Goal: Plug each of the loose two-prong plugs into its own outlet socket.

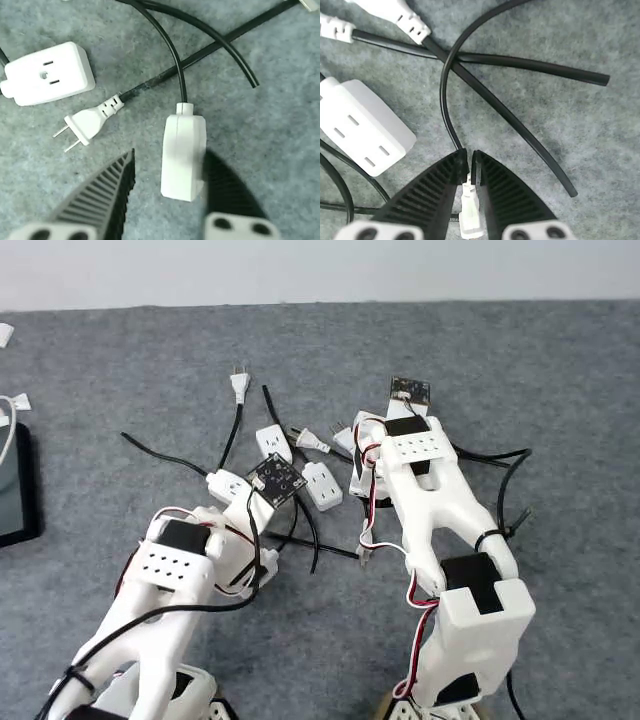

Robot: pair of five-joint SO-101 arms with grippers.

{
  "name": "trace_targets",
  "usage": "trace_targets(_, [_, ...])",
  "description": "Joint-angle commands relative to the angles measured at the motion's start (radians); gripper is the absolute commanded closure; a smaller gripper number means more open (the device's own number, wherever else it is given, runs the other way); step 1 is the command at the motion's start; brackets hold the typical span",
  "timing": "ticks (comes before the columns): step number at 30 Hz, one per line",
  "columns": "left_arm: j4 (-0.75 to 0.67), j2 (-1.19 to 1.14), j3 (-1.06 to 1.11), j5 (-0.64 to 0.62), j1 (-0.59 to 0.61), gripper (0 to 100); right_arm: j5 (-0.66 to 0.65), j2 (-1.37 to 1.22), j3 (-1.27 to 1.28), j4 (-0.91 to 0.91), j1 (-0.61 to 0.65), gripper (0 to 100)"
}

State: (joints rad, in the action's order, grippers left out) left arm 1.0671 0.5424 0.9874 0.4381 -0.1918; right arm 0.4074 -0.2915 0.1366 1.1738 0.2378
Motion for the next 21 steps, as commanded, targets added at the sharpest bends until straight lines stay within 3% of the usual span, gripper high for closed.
trace_targets(1, [0.005, 0.097, -0.016, -0.008, -0.002, 99, -0.012, 0.068, -0.012, -0.016, 0.005, 96.9])
trace_targets(5, [0.049, 0.245, 0.016, -0.008, -0.017, 99, -0.012, 0.068, -0.012, -0.016, 0.005, 96.9])
trace_targets(14, [0.18, 0.339, 0.171, -0.006, -0.27, 99, -0.012, 0.067, -0.012, -0.016, 0.005, 96.9])
trace_targets(21, [0.143, 0.338, 0.189, 0.009, -0.262, 99, -0.012, 0.067, -0.012, -0.016, 0.005, 96.9])
